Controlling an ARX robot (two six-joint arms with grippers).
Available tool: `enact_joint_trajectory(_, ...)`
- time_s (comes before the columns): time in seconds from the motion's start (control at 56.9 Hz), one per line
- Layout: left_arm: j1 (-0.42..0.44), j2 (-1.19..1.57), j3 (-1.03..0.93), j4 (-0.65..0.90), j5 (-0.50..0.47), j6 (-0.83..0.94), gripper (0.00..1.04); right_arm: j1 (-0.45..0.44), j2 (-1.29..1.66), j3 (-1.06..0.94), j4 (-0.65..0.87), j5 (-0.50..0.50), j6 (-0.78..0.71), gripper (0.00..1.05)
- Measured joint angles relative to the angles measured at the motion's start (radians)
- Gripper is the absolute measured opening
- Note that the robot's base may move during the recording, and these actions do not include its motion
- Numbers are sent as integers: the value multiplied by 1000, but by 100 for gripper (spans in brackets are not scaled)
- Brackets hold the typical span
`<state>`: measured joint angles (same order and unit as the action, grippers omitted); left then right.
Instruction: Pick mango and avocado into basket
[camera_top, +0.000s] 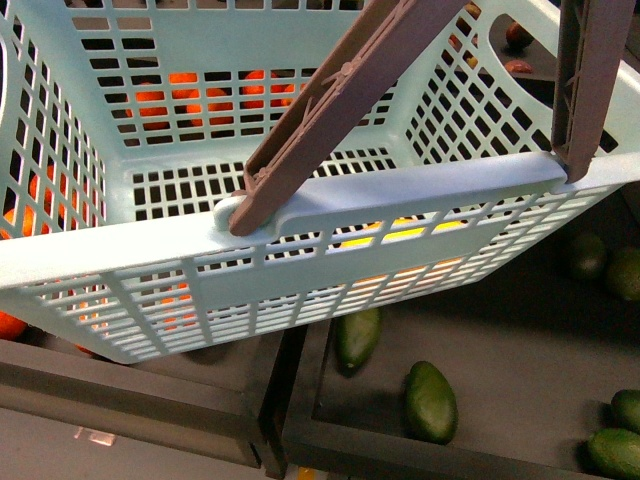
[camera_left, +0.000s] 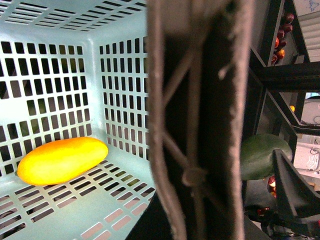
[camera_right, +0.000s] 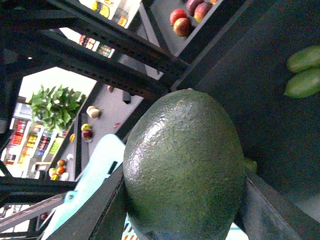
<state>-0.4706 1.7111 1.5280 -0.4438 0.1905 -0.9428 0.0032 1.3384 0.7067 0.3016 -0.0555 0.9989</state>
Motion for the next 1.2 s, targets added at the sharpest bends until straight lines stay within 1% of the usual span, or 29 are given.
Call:
enact_joint_trajectory(0.053,0,0,0,0,0,0,5,42,10,25,10,29,13,55)
enact_joint_trajectory(0.088,0,0,0,0,0,0,5,87,22,46,17,65,8,55)
enact_joint_trajectory(0.246,0,0,0,0,3,0,5,248,69,84,19,151,-22,54)
enact_joint_trajectory(0.404,0,0,0,0,2,0,5,323,99,109,15,188,-43,54)
enact_joint_trajectory(0.527,0,0,0,0,0,0,5,356,143,136,7,214,-52,54)
enact_joint_trajectory(0.563,0,0,0,0,0,0,5,359,156,142,7,216,-53,54)
enact_joint_trajectory(0.598,0,0,0,0,0,0,5,361,166,143,5,217,-55,59)
enact_joint_trajectory(0.686,0,0,0,0,2,0,5,360,172,144,-3,219,-52,77)
enact_joint_trajectory(0.738,0,0,0,0,2,0,5,354,167,144,-5,219,-52,85)
enact_joint_trajectory(0.774,0,0,0,0,2,0,5,344,158,144,-12,214,-53,93)
enact_joint_trajectory(0.826,0,0,0,0,3,0,5,330,141,138,-19,210,-55,99)
enact_joint_trajectory(0.914,-1,2,0,0,1,-2,5,298,95,121,-41,209,-73,96)
enact_joint_trajectory(1.037,0,2,0,-1,0,0,5,223,-5,90,-117,218,-132,97)
enact_joint_trajectory(1.108,1,2,0,-1,-5,0,5,192,-43,82,-128,234,-157,97)
enact_joint_trajectory(1.125,1,2,0,-1,-5,0,5,186,-47,69,-90,242,-196,95)
enact_joint_trajectory(1.143,1,2,0,-1,-5,0,5,182,-54,45,-19,243,-249,92)
enact_joint_trajectory(1.16,1,2,0,-1,-5,0,5,174,-64,-8,109,237,-361,86)
enact_joint_trajectory(1.196,1,2,0,-1,-4,0,5,170,-75,-64,220,228,-468,80)
